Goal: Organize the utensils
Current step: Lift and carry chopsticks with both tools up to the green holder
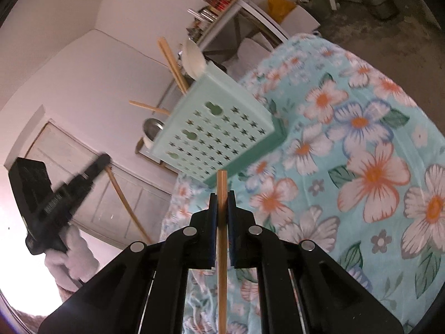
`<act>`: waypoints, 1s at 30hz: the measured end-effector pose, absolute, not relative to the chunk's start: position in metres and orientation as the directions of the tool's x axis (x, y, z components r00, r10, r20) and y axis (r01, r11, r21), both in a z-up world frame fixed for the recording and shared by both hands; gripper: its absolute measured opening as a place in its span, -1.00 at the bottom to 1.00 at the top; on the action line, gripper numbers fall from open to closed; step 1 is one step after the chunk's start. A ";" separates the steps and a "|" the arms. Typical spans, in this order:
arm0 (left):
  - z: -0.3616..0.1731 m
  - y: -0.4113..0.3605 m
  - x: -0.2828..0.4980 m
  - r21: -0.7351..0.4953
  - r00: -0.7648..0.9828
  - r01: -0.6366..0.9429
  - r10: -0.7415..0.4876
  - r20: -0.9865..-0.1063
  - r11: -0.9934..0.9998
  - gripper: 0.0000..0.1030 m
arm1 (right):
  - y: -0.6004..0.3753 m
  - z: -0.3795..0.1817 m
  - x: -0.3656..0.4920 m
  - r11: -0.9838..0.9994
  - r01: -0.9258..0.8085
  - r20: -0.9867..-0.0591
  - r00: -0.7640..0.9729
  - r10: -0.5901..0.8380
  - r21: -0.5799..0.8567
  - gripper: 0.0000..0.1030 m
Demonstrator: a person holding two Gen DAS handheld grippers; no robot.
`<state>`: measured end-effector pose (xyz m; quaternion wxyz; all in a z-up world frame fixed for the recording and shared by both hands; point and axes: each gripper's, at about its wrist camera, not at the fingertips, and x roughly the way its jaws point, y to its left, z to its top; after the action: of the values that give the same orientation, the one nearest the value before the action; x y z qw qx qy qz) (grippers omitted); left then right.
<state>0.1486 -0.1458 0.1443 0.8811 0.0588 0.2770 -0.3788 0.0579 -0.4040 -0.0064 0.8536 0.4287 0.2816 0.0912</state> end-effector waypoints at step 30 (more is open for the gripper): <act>0.187 -0.201 0.228 -0.066 0.839 0.495 -0.496 -0.222 0.866 -0.90 | -0.415 -0.011 0.064 0.561 0.082 -0.368 0.830 0.419 0.824 -0.87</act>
<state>0.2278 -0.2011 0.1872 0.9590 -0.0030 0.1163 -0.2585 0.0643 -0.4154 -0.0110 0.8401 0.4574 0.2738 0.1004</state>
